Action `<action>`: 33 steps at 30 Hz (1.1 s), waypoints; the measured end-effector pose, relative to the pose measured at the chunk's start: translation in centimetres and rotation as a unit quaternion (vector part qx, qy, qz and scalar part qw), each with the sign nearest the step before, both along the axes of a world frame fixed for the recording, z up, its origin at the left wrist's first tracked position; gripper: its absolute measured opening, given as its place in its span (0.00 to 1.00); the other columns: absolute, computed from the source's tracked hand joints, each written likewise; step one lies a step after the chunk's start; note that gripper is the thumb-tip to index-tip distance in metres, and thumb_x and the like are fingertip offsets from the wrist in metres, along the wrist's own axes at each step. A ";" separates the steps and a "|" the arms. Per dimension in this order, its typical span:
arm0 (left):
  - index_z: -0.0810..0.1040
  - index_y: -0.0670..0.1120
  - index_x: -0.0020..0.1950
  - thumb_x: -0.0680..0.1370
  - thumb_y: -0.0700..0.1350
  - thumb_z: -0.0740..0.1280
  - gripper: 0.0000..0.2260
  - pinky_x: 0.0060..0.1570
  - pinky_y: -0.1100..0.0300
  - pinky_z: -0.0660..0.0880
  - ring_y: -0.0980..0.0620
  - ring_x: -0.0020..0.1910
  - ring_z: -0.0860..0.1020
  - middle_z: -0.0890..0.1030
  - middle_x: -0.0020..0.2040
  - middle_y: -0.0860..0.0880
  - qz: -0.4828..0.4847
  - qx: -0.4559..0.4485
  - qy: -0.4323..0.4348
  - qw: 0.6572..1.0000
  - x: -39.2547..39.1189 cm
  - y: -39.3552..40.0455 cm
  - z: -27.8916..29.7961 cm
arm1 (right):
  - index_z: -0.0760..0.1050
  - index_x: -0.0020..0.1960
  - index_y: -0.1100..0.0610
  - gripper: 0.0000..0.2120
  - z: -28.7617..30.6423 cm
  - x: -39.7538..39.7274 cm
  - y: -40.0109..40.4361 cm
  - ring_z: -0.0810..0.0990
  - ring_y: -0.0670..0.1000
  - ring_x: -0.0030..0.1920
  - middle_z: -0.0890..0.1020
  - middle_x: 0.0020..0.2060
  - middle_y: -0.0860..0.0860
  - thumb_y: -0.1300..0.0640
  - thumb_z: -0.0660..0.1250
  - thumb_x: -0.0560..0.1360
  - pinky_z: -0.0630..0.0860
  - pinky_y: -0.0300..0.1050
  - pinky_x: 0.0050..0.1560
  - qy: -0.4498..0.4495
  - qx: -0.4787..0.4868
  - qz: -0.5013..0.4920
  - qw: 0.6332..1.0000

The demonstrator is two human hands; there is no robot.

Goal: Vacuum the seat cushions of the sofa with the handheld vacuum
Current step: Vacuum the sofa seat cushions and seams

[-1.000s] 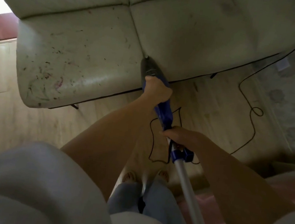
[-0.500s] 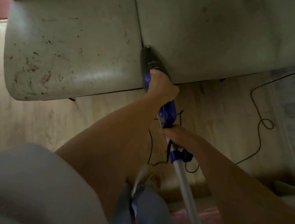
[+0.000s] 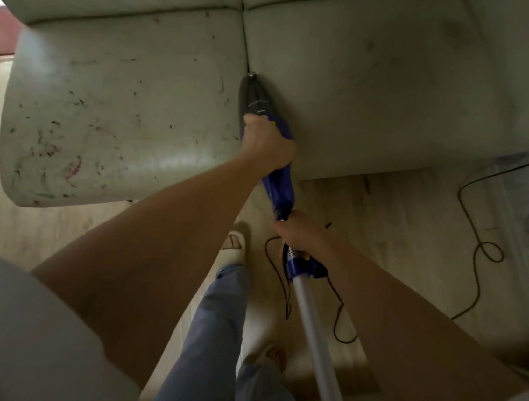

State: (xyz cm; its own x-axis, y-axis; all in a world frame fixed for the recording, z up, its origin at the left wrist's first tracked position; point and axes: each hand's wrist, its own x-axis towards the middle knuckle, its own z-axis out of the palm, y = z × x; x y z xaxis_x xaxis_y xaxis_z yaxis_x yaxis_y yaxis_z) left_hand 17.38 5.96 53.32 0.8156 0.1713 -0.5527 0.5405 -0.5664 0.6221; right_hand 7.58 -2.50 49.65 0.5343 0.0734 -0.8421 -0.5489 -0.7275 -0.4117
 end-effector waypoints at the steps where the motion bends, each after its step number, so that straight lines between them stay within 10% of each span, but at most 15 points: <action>1: 0.58 0.36 0.69 0.76 0.41 0.66 0.26 0.30 0.65 0.69 0.49 0.51 0.73 0.70 0.64 0.42 0.003 -0.002 -0.003 1.000 0.7 0.0 -0.2 | 0.60 0.32 0.56 0.17 -0.2 0.8 0.1 0.64 0.49 0.28 0.65 0.29 0.52 0.55 0.57 0.79 0.61 0.41 0.30 0.000 0.000 0.005 1.000; 8: 0.58 0.36 0.69 0.77 0.40 0.66 0.25 0.43 0.63 0.70 0.50 0.50 0.73 0.68 0.47 0.48 0.011 0.003 -0.005 1.000 8.0 0.7 -0.6 | 0.64 0.34 0.57 0.14 -1.4 8.3 1.5 0.67 0.50 0.29 0.74 0.36 0.57 0.58 0.57 0.78 0.68 0.43 0.38 0.007 0.001 -0.010 1.000; 12: 0.56 0.37 0.71 0.76 0.39 0.66 0.28 0.47 0.62 0.71 0.46 0.64 0.72 0.66 0.70 0.43 0.014 -0.001 -0.007 1.000 12.0 2.0 -0.9 | 0.64 0.35 0.57 0.14 -1.6 12.5 2.5 0.68 0.49 0.30 0.74 0.41 0.58 0.60 0.57 0.80 0.68 0.43 0.37 0.023 0.007 -0.004 1.000; 18: 0.56 0.36 0.70 0.77 0.40 0.66 0.27 0.44 0.63 0.69 0.52 0.48 0.68 0.65 0.52 0.46 -0.016 -0.009 -0.024 1.000 16.5 1.9 -1.6 | 0.67 0.40 0.59 0.11 -2.8 16.7 3.0 0.74 0.56 0.36 0.76 0.41 0.59 0.55 0.57 0.80 0.72 0.47 0.42 0.032 0.034 -0.078 0.996; 33: 0.62 0.34 0.70 0.73 0.44 0.68 0.29 0.34 0.61 0.73 0.44 0.57 0.77 0.74 0.63 0.40 0.020 0.044 -0.006 0.999 27.9 7.6 -3.0 | 0.69 0.41 0.62 0.08 -2.3 28.1 7.4 0.73 0.53 0.33 0.73 0.33 0.56 0.61 0.59 0.79 0.70 0.43 0.34 -0.005 -0.025 -0.010 1.000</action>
State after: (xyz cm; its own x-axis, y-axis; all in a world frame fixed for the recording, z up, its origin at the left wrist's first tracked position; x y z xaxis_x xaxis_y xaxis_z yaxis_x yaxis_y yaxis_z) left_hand 45.25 13.57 50.28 0.8143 0.2505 -0.5237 0.5556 -0.5974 0.5783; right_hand 35.68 4.92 47.34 0.5431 0.0216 -0.8394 -0.5596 -0.7360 -0.3810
